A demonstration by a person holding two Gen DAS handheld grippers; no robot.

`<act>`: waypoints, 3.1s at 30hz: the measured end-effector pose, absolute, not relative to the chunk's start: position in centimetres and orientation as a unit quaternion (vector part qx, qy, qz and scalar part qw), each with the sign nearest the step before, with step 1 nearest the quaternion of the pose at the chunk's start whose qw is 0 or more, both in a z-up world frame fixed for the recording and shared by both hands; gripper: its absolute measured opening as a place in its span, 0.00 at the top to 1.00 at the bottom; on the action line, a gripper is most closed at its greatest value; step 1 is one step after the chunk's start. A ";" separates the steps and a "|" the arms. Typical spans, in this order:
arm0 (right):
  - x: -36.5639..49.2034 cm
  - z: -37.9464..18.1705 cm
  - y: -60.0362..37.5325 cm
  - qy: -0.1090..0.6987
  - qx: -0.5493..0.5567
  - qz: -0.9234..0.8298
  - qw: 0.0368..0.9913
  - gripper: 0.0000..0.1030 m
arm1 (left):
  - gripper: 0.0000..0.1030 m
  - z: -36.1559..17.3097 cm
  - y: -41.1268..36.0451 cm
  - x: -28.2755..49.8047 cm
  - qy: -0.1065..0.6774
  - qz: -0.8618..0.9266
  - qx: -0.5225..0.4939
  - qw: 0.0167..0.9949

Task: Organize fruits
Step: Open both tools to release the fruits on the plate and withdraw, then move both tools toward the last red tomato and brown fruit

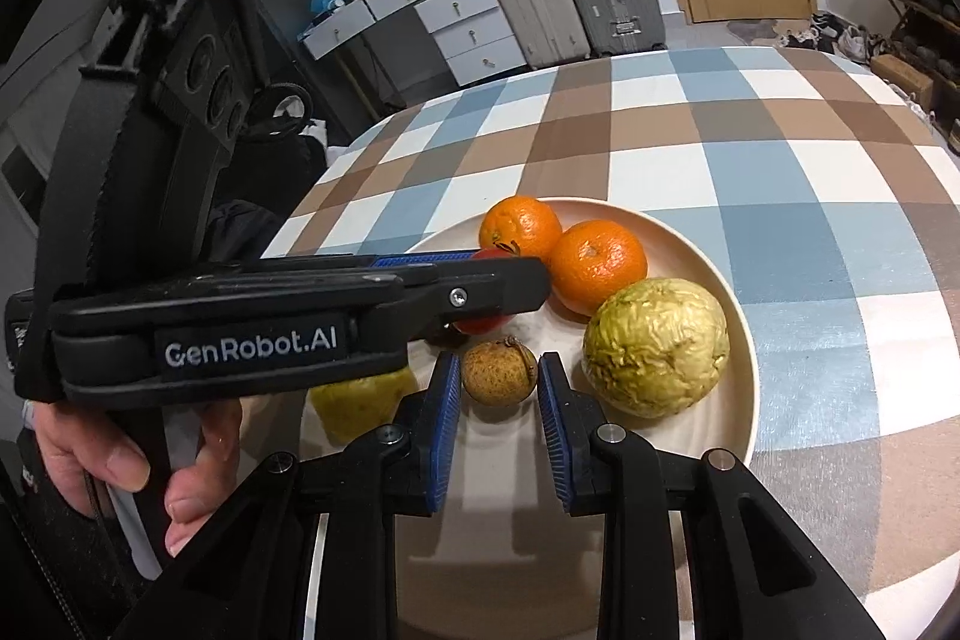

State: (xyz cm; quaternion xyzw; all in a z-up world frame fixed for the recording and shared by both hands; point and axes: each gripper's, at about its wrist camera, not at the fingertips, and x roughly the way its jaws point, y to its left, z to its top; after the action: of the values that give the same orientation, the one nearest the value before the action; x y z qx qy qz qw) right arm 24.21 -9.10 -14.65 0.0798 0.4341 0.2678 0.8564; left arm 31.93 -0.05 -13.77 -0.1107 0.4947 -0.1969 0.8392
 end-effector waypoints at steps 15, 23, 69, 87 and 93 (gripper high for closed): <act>20.5 -12.0 -10.7 0.384 0.095 0.257 0.882 0.36 | 0.57 -9.9 1.0 29.3 0.455 -0.189 -0.131 0.860; 15.6 -9.7 -13.4 0.342 0.089 0.238 0.905 0.19 | 0.30 -5.4 1.9 22.9 0.399 -0.155 -0.117 0.896; 5.9 -15.3 -13.6 0.393 0.015 0.223 0.892 0.06 | 0.01 -13.9 1.3 4.7 0.397 -0.043 -0.115 0.909; 7.1 -16.1 -11.3 0.426 0.002 0.280 0.861 0.62 | 0.01 -15.0 1.3 5.4 0.410 -0.063 -0.128 0.901; 7.0 -16.2 -11.2 0.426 0.012 0.297 0.855 0.73 | 0.01 -15.0 1.2 5.5 0.413 -0.064 -0.128 0.899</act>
State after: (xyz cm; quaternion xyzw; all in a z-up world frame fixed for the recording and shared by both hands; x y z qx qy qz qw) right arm 6.98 -11.21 -16.19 0.0119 0.4257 0.2971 0.8546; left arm 5.52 1.24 -15.04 -0.1284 0.4130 -0.0643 0.8994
